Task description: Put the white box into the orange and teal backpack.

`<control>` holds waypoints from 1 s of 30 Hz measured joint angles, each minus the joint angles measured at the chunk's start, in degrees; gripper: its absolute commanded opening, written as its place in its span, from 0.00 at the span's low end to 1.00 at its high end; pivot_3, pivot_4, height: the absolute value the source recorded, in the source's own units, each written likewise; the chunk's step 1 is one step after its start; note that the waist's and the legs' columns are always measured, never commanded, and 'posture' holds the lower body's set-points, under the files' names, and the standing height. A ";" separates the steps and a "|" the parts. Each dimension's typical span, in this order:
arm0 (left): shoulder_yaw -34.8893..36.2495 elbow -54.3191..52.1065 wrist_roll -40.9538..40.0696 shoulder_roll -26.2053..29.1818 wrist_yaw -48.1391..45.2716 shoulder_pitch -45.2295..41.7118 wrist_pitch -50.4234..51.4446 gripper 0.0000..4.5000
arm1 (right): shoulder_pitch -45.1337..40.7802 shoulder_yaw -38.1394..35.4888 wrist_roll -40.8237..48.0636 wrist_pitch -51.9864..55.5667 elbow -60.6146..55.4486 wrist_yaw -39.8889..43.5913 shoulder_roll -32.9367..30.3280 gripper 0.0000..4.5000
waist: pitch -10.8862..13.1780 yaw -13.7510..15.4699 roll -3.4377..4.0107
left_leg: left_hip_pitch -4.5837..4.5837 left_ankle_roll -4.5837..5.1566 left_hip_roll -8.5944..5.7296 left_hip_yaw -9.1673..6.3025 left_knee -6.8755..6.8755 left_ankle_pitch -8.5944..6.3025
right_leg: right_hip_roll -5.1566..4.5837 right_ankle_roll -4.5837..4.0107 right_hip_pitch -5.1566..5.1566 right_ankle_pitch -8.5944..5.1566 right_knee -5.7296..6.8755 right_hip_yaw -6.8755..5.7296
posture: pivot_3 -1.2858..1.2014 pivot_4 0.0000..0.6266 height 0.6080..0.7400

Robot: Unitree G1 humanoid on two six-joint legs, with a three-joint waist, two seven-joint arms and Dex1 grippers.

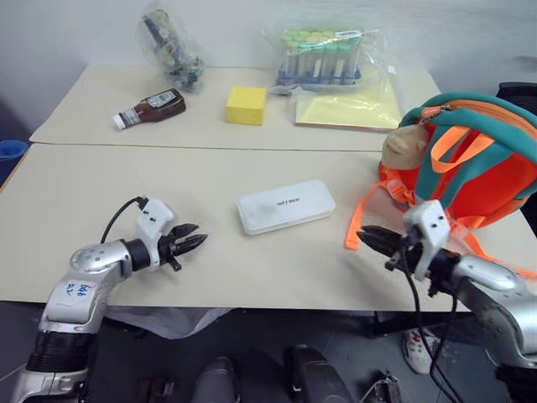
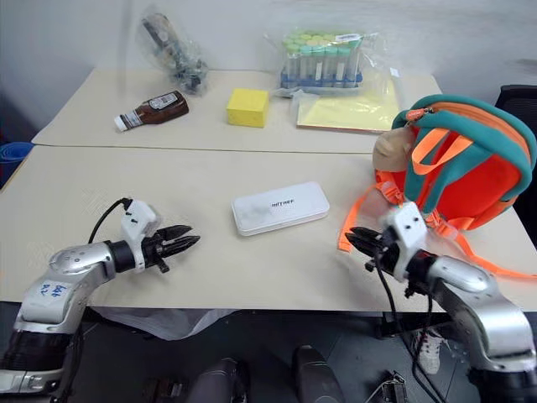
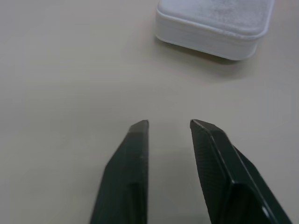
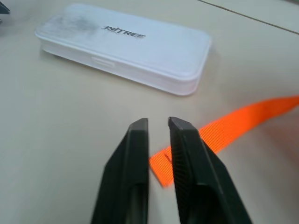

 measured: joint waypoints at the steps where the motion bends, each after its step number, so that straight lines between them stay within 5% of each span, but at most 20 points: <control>1: -0.63 0.24 0.50 -0.68 0.28 -0.93 0.00 0.04 | -3.18 1.32 -1.63 -0.37 2.87 -1.00 1.44 0.00 | 0.00 -0.02 0.00 | -0.01 0.02 -0.01 0.03 0.07 0.01 | -0.01 0.02 -0.01 0.01 0.04 0.02 | 0.52 0.24 1.00; 8: -3.31 2.12 1.03 -3.78 1.20 -6.35 1.56 0.01 | -18.22 8.24 -11.60 -4.83 22.97 -5.01 7.72 0.00 | 0.01 -0.27 0.02 | 0.00 -0.23 0.02 0.11 0.05 0.19 | 0.07 -0.01 -0.10 0.01 0.12 0.04 | 0.52 0.24 1.00; 16: -5.61 5.64 2.88 -7.11 1.69 -10.03 1.61 0.01 | -24.17 11.45 -17.06 -10.21 35.87 -3.59 11.83 0.00 | 0.01 -0.29 0.03 | -0.02 -0.27 0.02 0.15 0.10 0.22 | 0.05 0.00 -0.10 0.02 0.15 0.04 | 0.52 0.24 1.00; 23: -4.99 9.65 4.04 -9.92 4.02 -12.88 0.49 0.01 | -21.74 11.16 -17.07 -8.76 30.05 -0.21 11.27 0.00 | 0.01 -0.30 0.03 | -0.01 -0.31 0.05 0.12 0.09 0.24 | 0.07 0.00 -0.12 0.02 0.24 0.03 | 0.52 0.24 1.00; 30: -4.59 15.79 4.74 -9.36 2.10 -15.99 -2.27 0.01 | -10.24 9.79 -14.17 -1.47 13.04 0.34 10.53 0.00 | 0.01 -0.02 0.02 | -0.01 -0.36 0.03 0.08 0.10 0.27 | 0.05 0.00 -0.10 0.02 0.26 -0.01 | 0.52 0.24 1.00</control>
